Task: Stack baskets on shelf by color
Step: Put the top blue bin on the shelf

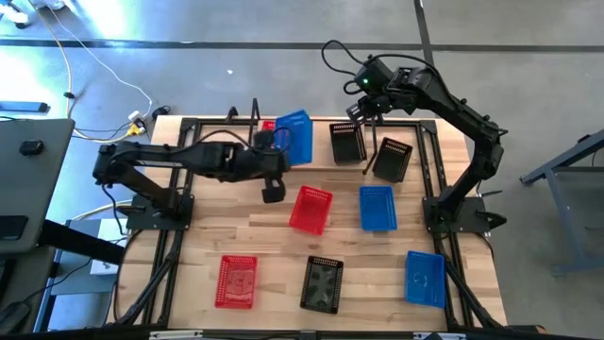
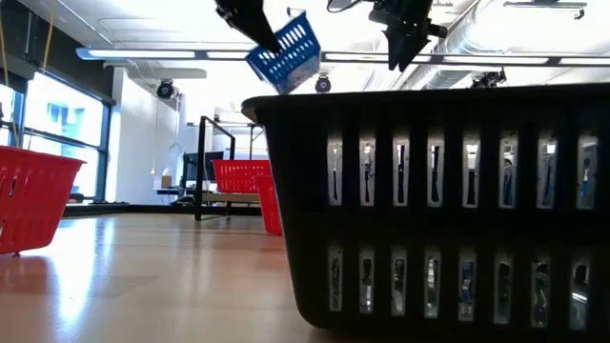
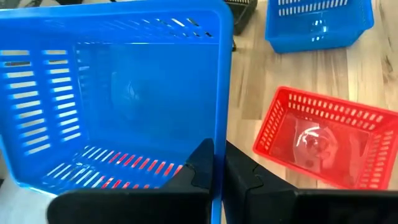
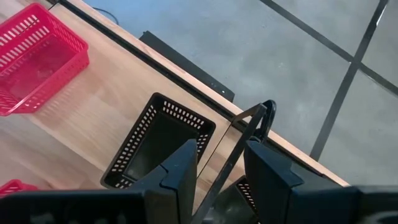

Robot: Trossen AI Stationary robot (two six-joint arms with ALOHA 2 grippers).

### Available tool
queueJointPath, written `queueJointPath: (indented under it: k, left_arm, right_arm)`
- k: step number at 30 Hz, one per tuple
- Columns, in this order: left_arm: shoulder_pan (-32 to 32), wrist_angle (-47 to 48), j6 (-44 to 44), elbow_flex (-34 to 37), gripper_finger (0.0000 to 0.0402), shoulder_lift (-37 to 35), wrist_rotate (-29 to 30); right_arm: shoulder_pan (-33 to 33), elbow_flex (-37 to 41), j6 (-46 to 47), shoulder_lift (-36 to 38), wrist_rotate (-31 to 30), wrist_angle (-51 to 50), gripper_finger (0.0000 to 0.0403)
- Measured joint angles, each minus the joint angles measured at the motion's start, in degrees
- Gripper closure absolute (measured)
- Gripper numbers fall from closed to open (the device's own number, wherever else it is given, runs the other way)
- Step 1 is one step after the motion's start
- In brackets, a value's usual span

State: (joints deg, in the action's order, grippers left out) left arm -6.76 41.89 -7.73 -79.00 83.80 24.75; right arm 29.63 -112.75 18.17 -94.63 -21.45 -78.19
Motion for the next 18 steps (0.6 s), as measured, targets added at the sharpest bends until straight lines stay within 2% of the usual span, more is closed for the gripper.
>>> queueJointPath:
  k: [18]
  left_arm:
    - [-8.49,-3.50,-2.06,0.02,0.0401,11.74,-14.95]
  right_arm:
    - [0.00,0.00,0.57,-0.02,0.42,0.00,0.0284]
